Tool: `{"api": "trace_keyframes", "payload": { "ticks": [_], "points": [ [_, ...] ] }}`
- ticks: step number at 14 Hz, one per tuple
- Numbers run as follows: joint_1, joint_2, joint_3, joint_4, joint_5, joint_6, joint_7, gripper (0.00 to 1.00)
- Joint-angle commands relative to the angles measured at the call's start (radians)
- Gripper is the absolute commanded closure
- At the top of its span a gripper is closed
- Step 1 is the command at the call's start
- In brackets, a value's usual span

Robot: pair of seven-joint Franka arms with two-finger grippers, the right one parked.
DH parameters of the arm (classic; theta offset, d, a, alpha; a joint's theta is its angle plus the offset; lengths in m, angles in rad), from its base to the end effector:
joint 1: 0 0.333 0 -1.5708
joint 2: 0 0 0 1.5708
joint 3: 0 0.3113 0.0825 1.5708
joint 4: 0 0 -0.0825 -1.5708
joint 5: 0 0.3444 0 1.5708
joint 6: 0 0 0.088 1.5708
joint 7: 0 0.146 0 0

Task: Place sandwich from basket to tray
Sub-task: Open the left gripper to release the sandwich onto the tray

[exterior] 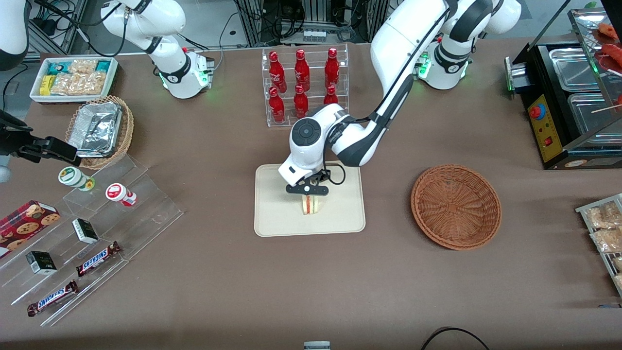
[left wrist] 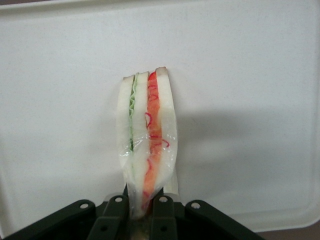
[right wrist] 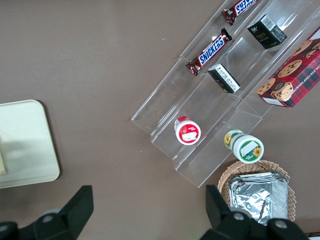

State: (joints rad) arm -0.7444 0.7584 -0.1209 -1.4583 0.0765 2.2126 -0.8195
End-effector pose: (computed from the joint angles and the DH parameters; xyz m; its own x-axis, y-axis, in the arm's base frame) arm 0.4587 -0.5109 0.2171 0.9982 -0.0587 -0.0145 -0.0585 -0.9982 0.0163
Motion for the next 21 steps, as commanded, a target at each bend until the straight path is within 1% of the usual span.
{"api": "trace_keyframes", "payload": {
  "ticks": [1,2,3,6,9,12,17,19,21],
  "points": [
    [-0.021,0.033,0.017,0.047,0.035,-0.004,-0.047,0.73],
    [-0.021,0.03,0.017,0.045,0.037,-0.004,-0.044,0.08],
    [-0.02,0.027,0.017,0.045,0.037,-0.005,-0.043,0.0],
    [-0.017,0.001,0.018,0.047,0.035,-0.011,-0.046,0.0],
    [-0.006,-0.057,0.02,0.047,0.025,-0.052,-0.05,0.0],
    [0.034,-0.138,0.021,0.041,0.025,-0.1,-0.088,0.0],
    [0.161,-0.283,0.018,0.036,0.02,-0.284,-0.075,0.0],
    [0.227,-0.324,0.018,0.032,0.019,-0.309,-0.002,0.0],
    [0.284,-0.378,0.018,0.016,-0.023,-0.365,0.083,0.0]
  ]
}}
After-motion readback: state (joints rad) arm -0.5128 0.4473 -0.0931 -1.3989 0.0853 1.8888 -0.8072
